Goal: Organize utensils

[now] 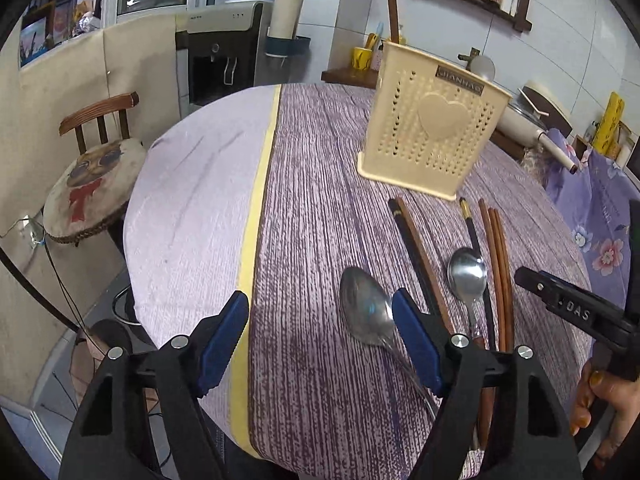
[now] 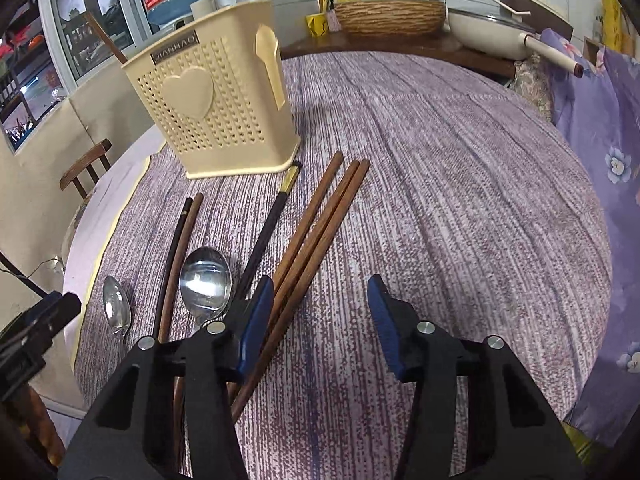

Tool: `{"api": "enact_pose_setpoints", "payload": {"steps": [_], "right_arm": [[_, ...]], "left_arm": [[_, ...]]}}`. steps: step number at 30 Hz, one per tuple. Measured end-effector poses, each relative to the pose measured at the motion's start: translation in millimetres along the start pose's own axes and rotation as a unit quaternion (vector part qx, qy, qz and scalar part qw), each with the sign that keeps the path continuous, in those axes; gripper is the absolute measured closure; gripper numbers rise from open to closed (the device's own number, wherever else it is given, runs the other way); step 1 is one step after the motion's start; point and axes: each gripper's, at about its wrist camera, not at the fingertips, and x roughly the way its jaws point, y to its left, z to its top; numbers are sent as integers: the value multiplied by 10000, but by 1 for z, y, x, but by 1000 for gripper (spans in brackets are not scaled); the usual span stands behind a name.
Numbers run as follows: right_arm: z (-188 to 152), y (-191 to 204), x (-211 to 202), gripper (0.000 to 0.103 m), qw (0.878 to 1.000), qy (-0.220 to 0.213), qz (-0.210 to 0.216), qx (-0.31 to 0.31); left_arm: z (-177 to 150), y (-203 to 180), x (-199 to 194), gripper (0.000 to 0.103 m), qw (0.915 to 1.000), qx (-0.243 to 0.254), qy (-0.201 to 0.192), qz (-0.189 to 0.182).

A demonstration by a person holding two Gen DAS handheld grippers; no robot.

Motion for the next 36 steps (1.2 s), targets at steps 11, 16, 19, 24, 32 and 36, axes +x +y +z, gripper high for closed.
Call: {"api": "enact_pose_setpoints", "payload": {"steps": [11, 16, 19, 24, 32, 36], "right_arm": [[3, -15, 2, 63, 9995, 63, -296, 1], [7, -23, 6, 63, 9995, 104, -250, 132], [11, -23, 11, 65, 9996, 102, -151, 232], [19, -15, 19, 65, 9995, 130, -267, 124], [17, -12, 20, 65, 9993, 74, -370, 37], [17, -10, 20, 65, 9992, 71, -392, -4]], "left_arm": [[-11, 2, 5, 30, 9999, -35, 155, 46], [-11, -3, 7, 30, 9998, -31, 193, 11], [-13, -8, 4, 30, 9999, 30, 161, 27], [-16, -13, 7, 33, 9997, 5, 238, 64], [-18, -33, 20, 38, 9988, 121, 409, 236], [-16, -42, 25, 45, 9982, 164, 372, 449]]}}
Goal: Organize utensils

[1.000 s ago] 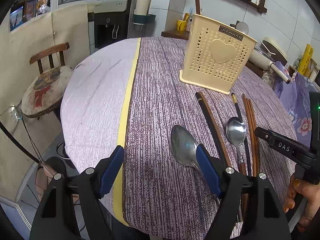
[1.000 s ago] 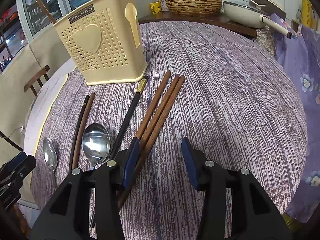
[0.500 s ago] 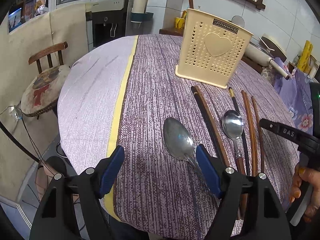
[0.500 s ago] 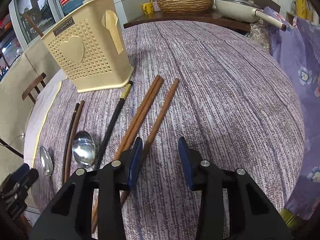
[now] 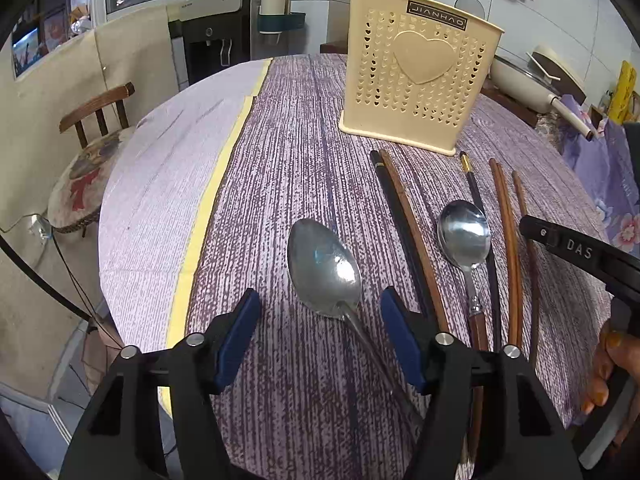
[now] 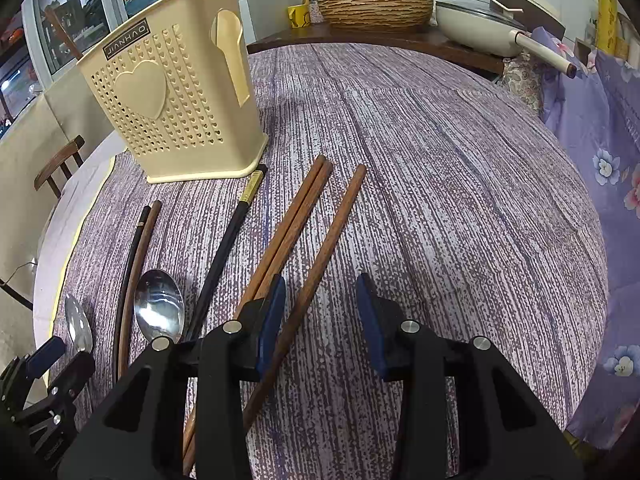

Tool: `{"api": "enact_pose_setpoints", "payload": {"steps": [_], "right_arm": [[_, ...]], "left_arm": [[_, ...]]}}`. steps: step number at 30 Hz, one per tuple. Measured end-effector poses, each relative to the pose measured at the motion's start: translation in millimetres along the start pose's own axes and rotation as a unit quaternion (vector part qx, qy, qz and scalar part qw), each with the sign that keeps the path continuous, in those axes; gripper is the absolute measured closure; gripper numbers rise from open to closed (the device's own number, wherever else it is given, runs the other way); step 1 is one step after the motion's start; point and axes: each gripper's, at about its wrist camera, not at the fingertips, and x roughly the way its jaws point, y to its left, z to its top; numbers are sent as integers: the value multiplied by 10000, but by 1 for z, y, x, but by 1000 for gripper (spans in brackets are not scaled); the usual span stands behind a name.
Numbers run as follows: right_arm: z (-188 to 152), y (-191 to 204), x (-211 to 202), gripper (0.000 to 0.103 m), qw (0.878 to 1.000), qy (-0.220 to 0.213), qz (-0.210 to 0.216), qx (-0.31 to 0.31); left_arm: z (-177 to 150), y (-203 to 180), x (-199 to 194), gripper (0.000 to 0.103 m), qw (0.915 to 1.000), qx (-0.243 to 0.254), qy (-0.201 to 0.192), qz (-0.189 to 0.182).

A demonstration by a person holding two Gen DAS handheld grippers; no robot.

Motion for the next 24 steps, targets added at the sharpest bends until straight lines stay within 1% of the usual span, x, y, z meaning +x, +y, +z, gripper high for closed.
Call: {"api": "enact_pose_setpoints", "payload": {"steps": [5, 7, 10, 13, 18, 20, 24], "right_arm": [[5, 3, 4, 65, 9999, 9, -78, -69], [9, 5, 7, 65, 9999, 18, -120, -93], [17, 5, 13, 65, 9998, 73, -157, -119], [27, 4, 19, 70, 9997, 126, -181, -90], [43, 3, 30, 73, 9994, 232, -240, -43], [47, 2, 33, 74, 9994, 250, -253, 9], [52, 1, 36, 80, 9991, 216, -365, 94]], "left_arm": [[8, -8, 6, 58, 9999, 12, 6, 148], [11, -12, 8, 66, 9999, 48, 9, 164], [16, -17, 13, 66, 9997, 125, 34, 196], [23, -19, 17, 66, 9998, 141, 110, 106], [35, -21, 26, 66, 9993, 295, 242, 32], [41, -19, 30, 66, 9991, 302, 294, 1], [48, -15, 34, 66, 9990, 289, 340, -22]]}}
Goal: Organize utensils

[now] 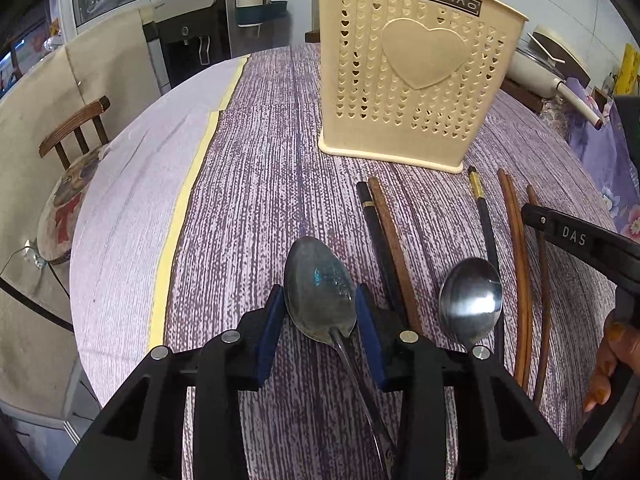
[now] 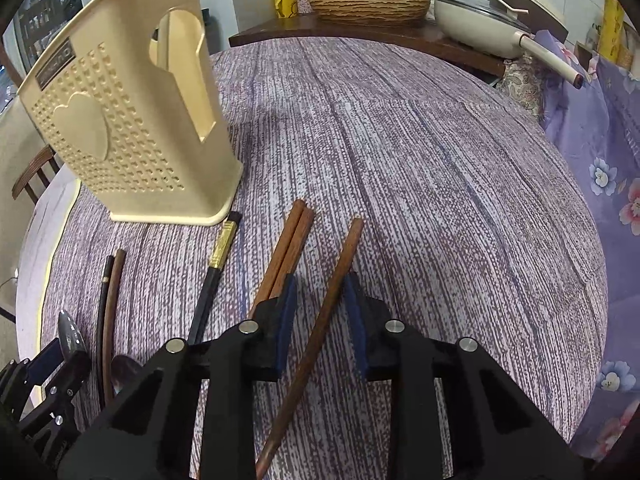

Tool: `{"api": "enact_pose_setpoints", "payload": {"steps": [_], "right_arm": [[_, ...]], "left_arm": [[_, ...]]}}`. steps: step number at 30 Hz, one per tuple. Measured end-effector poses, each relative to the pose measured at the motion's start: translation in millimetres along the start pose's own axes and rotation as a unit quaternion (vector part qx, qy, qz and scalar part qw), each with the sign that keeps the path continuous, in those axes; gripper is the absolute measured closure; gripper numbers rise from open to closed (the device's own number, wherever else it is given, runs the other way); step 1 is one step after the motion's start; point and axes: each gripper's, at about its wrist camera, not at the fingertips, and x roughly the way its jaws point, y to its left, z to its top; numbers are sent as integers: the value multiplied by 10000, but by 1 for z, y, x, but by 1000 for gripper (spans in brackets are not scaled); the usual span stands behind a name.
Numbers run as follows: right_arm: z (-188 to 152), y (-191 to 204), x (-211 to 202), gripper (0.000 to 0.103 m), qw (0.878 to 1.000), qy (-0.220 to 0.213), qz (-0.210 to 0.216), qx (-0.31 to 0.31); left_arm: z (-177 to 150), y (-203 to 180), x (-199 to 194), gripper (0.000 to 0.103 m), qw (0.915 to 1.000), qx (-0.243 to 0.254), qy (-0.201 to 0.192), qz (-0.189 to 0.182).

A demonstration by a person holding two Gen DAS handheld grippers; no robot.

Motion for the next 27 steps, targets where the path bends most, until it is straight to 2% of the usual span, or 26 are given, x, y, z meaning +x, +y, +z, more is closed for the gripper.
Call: {"api": "enact_pose_setpoints", "payload": {"steps": [4, 6, 12, 16, 21, 27], "right_arm": [[1, -2, 1, 86, 9999, -16, -60, 93], [2, -5, 2, 91, 9998, -30, -44, 171], [3, -12, 3, 93, 9994, -9, 90, 324], [5, -16, 4, 94, 9987, -3, 240, 455], [5, -21, 4, 95, 9969, -44, 480, 624], [6, -27, -18, 95, 9937, -381, 712, 773]], "left_arm": [[2, 0, 1, 66, 10000, 24, 23, -35], [3, -2, 2, 66, 10000, 78, 25, -51], [12, -2, 6, 67, 9996, 141, 84, -214], [17, -1, 4, 67, 9995, 144, -17, -295], [23, 3, -4, 67, 9983, 95, -277, -511], [31, 13, -22, 67, 9944, 15, -802, -685]]}}
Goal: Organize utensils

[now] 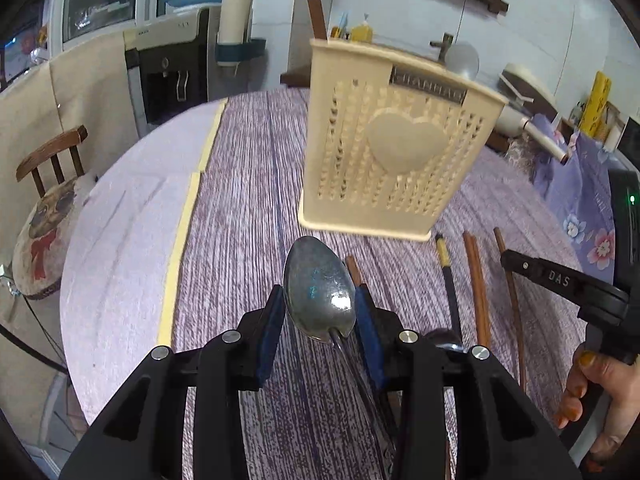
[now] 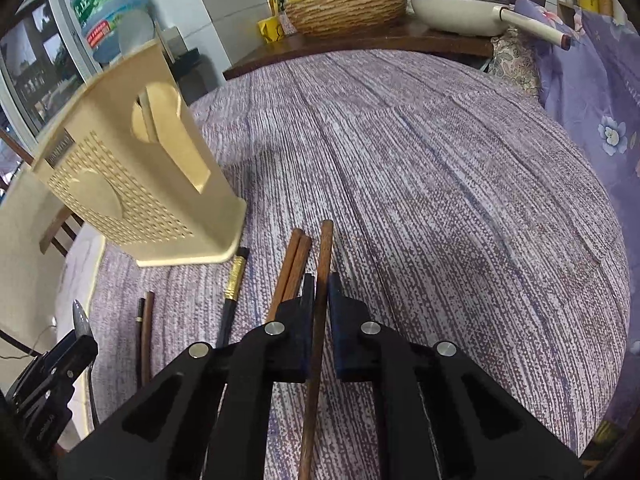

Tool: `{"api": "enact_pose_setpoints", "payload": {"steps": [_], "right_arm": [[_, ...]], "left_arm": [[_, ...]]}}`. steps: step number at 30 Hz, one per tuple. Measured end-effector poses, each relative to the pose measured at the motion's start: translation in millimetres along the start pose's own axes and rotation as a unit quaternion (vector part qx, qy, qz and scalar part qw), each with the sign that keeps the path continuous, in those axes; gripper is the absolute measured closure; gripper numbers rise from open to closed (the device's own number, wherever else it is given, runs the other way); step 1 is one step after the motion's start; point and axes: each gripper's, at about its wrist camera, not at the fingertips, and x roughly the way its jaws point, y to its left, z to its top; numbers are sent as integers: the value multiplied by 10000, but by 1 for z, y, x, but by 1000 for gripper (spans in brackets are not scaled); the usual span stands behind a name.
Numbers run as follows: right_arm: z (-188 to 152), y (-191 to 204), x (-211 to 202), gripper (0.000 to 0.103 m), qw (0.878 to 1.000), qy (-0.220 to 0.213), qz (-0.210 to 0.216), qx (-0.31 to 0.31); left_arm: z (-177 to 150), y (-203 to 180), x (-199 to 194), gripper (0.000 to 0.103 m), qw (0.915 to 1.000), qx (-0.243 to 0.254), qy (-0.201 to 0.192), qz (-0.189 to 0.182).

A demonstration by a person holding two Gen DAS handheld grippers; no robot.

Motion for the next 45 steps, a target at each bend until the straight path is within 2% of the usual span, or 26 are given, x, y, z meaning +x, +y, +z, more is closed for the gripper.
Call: {"api": "enact_pose_setpoints", "payload": {"steps": [4, 11, 16, 20, 23, 33, 36, 37, 41, 45], "right_arm": [[2, 1, -13, 95, 9998, -192, 24, -39], [1, 2, -26, 95, 9991, -422, 35, -100], [1, 5, -37, 95, 9983, -566, 38, -166], [0, 6, -42, 95, 9979, -620, 43, -201], [0, 7, -43, 95, 9978, -623, 46, -200], [-3, 9, -47, 95, 9975, -662, 9, -239], [-3, 9, -49, 95, 9974, -678, 16, -255], [-3, 10, -49, 95, 9973, -687, 18, -259], [-3, 10, -52, 95, 9970, -721, 45, -262], [-3, 8, -58, 95, 9967, -764, 115, -252]], "left_arm": [[3, 1, -2, 67, 9999, 67, -147, 57], [-5, 5, 5, 67, 9996, 175, -151, 175], [-11, 4, 23, 67, 9968, 640, 282, 394], [-14, 2, 34, 66, 9935, 875, 605, 406], [-17, -1, 37, 66, 9913, 1001, 654, 553], [-11, -6, 41, 57, 9891, 916, 735, 888], [-9, -9, 42, 58, 9890, 874, 774, 912], [-8, -10, 43, 64, 9894, 833, 785, 893], [-6, -14, 42, 64, 9900, 816, 772, 854], [-2, -14, 29, 64, 9933, 706, 550, 727]]}}
